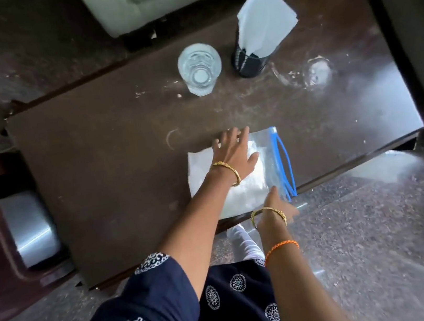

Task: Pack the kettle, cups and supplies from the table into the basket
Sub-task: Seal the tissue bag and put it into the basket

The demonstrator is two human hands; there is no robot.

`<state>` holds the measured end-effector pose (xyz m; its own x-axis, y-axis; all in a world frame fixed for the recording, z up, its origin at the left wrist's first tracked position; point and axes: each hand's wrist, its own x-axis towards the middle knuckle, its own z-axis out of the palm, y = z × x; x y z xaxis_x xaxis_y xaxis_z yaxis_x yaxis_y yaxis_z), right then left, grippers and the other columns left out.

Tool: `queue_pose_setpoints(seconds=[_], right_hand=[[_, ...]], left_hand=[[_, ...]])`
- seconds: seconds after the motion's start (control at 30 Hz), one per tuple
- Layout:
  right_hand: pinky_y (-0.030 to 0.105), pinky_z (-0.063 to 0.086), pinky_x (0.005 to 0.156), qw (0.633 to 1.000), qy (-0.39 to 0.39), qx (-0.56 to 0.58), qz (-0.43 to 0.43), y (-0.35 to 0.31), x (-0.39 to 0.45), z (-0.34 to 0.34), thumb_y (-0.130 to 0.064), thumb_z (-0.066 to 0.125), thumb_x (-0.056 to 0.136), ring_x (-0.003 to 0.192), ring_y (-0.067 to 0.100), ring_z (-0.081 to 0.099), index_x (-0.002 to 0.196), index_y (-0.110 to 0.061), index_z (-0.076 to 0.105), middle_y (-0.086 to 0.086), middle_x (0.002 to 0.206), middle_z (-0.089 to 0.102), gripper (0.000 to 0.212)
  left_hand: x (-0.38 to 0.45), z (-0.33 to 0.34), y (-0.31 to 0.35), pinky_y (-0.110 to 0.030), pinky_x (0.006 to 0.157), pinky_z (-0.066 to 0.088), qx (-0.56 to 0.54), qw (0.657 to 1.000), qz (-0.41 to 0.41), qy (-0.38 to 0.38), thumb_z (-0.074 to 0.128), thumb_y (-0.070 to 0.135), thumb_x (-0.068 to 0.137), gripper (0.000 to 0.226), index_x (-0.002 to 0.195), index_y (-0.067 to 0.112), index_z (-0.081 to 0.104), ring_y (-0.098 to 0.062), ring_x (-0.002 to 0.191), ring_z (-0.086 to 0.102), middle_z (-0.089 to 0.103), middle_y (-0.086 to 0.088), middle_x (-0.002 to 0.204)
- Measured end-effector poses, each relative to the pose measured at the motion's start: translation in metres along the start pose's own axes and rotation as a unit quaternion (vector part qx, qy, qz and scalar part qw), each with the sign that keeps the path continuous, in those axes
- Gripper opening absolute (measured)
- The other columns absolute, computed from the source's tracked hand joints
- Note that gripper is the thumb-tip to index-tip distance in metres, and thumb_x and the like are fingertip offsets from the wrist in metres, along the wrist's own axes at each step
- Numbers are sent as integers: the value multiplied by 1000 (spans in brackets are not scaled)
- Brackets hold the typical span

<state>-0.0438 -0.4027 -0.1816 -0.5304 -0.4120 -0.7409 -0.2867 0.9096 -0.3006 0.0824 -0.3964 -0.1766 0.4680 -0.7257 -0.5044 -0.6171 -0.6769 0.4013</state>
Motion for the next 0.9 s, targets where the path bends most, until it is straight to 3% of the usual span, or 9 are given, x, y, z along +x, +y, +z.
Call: queue_pose_setpoints(seconds=[0.07,0.17,0.23,0.37,0.47,0.57,0.7,0.8,0.9], right_hand=[[37,49,60,997,-46,32,60,-2,4,-4,-30,67,75,68,29,56,107,-1,49,17,91,55,46],[36,46,62,995,-60,72,27,-3,8,-3,-21,66,79,64,25,54,74,-9,50,9,75,56,21],[34,41,60,993,-71,79,-45,-8,6,-1,-18,66,82,55,17,46,62,-15,47,3,64,51,27],[28,38,61,974,-101,37,-200,-32,-1,9,-14,70,80,43,0,44,60,-22,43,-4,57,46,35],[19,42,66,942,-168,52,-284,-49,-12,21,-8,73,78,53,-5,51,74,-27,41,3,76,58,38],[23,44,65,902,-211,-26,-375,-58,-26,33,-15,72,79,55,5,54,73,-28,35,-8,65,56,41],[28,45,67,781,-310,-162,-517,-62,-51,50,1,53,86,67,20,61,79,-22,60,-3,72,65,25],[15,47,65,722,-383,-228,-529,-56,-70,56,6,48,83,74,19,64,91,-12,71,7,97,72,30],[29,48,92,648,-415,-347,-536,-45,-88,63,-5,62,80,108,30,56,122,-13,61,11,112,57,43]], left_hand=[[8,1,5,-48,104,30,17,1000,-11,10,50,46,87,62,138,15,34,-33,125,38,45,-12,134],[17,-6,5,-43,100,31,-22,998,-56,21,53,41,87,35,109,14,58,-30,119,42,54,-11,120],[17,-16,-3,-37,93,37,-96,988,-108,45,57,39,85,25,84,14,63,-30,107,50,57,-10,105],[-2,-38,-31,-27,60,32,-288,930,-192,121,66,27,80,47,48,16,34,-16,56,38,33,1,56],[-27,-49,-51,-11,43,33,-412,849,-257,207,69,15,78,33,58,18,42,-3,48,37,40,3,56],[-56,-54,-68,-8,49,39,-476,788,-286,266,69,10,79,28,80,22,44,-6,55,47,49,6,66],[-95,-56,-89,-16,58,39,-410,834,-238,281,53,2,88,20,92,22,56,-13,61,49,59,-4,83],[-119,-54,-106,-27,81,48,-394,843,-264,255,53,10,91,20,103,15,69,-16,85,60,69,-7,101],[-137,-53,-123,-30,91,47,-386,846,-302,212,73,28,78,44,119,17,61,-18,104,53,60,-2,110]])
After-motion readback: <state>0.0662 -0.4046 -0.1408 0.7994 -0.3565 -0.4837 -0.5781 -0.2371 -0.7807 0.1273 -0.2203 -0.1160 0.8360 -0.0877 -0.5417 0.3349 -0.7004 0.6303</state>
